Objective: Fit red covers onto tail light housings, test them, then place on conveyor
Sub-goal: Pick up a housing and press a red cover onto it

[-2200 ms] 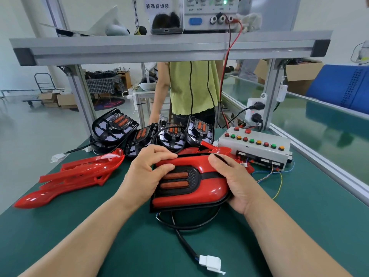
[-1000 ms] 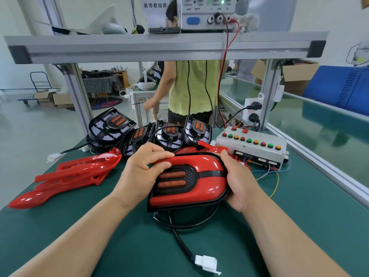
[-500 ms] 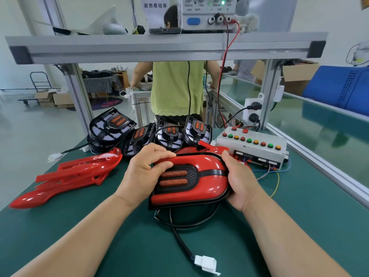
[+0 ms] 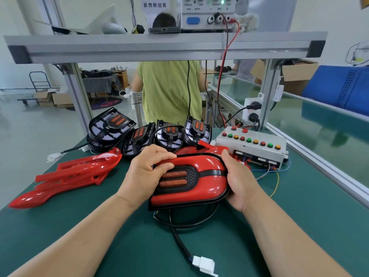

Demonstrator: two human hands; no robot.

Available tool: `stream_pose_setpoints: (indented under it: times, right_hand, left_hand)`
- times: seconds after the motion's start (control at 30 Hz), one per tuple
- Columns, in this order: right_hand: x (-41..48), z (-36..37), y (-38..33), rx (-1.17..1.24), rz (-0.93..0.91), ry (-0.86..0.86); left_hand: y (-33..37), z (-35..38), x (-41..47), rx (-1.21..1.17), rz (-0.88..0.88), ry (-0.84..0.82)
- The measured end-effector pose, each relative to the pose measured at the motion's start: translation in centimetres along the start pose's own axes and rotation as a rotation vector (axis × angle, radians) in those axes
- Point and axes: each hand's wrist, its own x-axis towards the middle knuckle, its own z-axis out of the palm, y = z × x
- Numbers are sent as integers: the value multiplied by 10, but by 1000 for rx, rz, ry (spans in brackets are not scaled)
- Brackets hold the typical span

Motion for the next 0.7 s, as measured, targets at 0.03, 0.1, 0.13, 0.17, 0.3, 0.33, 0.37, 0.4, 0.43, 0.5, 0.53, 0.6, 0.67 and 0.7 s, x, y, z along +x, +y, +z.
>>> stream_pose_setpoints:
  times: [0.03,0.1,0.13,0.17,0.3,0.33,0.37,0.4,0.43,0.5,0.53,0.6,0.67,0.7]
  right_hand:
    - [-1,1,0,-15,-10,-39]
    - [-4,4,1,-31,-58,-113]
    - [-5,5,3,-33,-87,-112]
    - [-5,6,3,-36,-104,-101]
    - [-5,3,2,-19,-100,-89]
    - [-6,2,1,-14,-100,-93]
    - [-6,2,-1,-12,-100,-99]
    - [-6,1,-1,-14,-99,-106]
    - [-6,0,-1,-17,-98,-113]
    - [-6,0,0,-20,-97,-112]
    - [-6,0,0,-21,-95,-111]
    - [-7,0,0,-22,-92,-106]
    - [-7,0,0,-27,-85,-97]
    - [-7,0,0,-30,-82,-93]
  left_hand:
    - [0,0,0,8,-1,-1]
    - [0,0,0,28,2,-2]
    - [0,0,0,39,2,-4]
    - [1,0,0,45,-9,-6]
    - [8,-1,3,-47,-234,-7]
    - [9,-2,4,-105,-338,-14]
    - [10,-5,5,-176,-442,-28]
    - [11,-8,5,-248,-535,-58]
    - [11,-11,4,-311,-608,-103]
    - [11,-15,3,-444,-720,-203]
    - [11,-16,3,-510,-779,-239]
    - [10,-18,4,-597,-879,-276]
    - [10,-20,6,-667,-933,-277]
    - [10,-21,6,-703,-945,-269]
